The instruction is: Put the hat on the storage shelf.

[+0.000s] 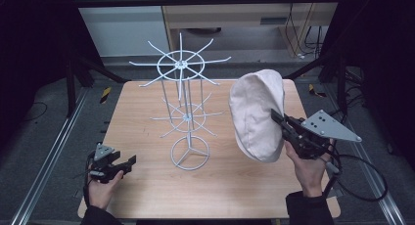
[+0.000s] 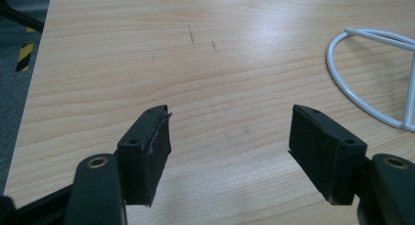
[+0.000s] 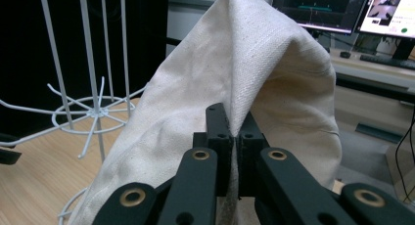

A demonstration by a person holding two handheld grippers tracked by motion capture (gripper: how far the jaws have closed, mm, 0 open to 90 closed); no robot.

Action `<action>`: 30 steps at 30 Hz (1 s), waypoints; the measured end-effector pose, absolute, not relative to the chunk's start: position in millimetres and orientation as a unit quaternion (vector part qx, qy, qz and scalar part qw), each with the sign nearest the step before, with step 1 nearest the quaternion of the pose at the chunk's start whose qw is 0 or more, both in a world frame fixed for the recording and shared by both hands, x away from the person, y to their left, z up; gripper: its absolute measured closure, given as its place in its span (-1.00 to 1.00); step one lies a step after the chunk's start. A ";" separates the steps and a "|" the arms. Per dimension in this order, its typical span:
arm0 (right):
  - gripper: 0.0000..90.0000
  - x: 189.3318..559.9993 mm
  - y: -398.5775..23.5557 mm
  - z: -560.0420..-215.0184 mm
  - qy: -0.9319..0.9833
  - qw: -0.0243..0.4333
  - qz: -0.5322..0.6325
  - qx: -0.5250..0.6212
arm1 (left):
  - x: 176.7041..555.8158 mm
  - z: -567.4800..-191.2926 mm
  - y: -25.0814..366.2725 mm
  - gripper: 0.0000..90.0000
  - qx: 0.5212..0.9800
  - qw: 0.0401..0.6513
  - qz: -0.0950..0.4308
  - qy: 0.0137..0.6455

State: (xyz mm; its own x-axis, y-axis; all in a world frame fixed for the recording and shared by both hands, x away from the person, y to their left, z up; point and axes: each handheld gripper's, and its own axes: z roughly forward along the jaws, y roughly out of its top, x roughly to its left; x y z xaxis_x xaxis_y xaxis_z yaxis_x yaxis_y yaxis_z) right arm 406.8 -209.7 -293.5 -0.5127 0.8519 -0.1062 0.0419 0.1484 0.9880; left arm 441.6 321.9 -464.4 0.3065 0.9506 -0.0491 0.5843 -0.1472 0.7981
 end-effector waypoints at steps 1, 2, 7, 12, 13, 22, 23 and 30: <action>0.97 405.9 -209.6 -292.0 0.665 0.364 0.560 0.334 | 441.5 -464.3 321.8 -0.30 0.716 0.374 0.245 0.535; 0.97 404.6 -209.4 -289.7 0.663 0.365 0.563 0.332 | 441.3 -464.2 321.8 -0.30 0.716 0.374 0.245 0.535; 0.97 401.2 -209.1 -283.0 0.656 0.371 0.571 0.325 | 441.3 -464.1 321.6 -0.30 0.717 0.373 0.247 0.535; 0.97 396.7 -209.6 -276.4 0.649 0.378 0.580 0.316 | 441.3 -464.2 321.5 -0.30 0.717 0.372 0.247 0.535; 0.97 395.7 -209.6 -275.0 0.647 0.378 0.582 0.316 | 441.3 -464.2 321.6 -0.30 0.717 0.372 0.247 0.535; 0.97 389.2 -211.2 -263.6 0.636 0.391 0.591 0.304 | 441.2 -464.2 321.2 -0.30 0.717 0.370 0.249 0.535; 0.97 388.7 -211.4 -262.5 0.636 0.392 0.592 0.302 | 441.3 -464.2 321.3 -0.30 0.717 0.370 0.249 0.535; 0.97 382.1 -207.5 -253.1 0.633 0.401 0.596 0.290 | 441.2 -464.0 321.6 -0.30 0.716 0.371 0.248 0.537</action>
State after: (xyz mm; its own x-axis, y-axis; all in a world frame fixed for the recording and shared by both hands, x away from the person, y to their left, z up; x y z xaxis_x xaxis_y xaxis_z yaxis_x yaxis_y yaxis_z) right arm 382.1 -207.5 -253.1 -0.5112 0.8441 -0.1619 -0.1103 0.1224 0.9863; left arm 441.2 321.6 -464.0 0.3004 0.9528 -0.0432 0.5846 -0.1482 0.7977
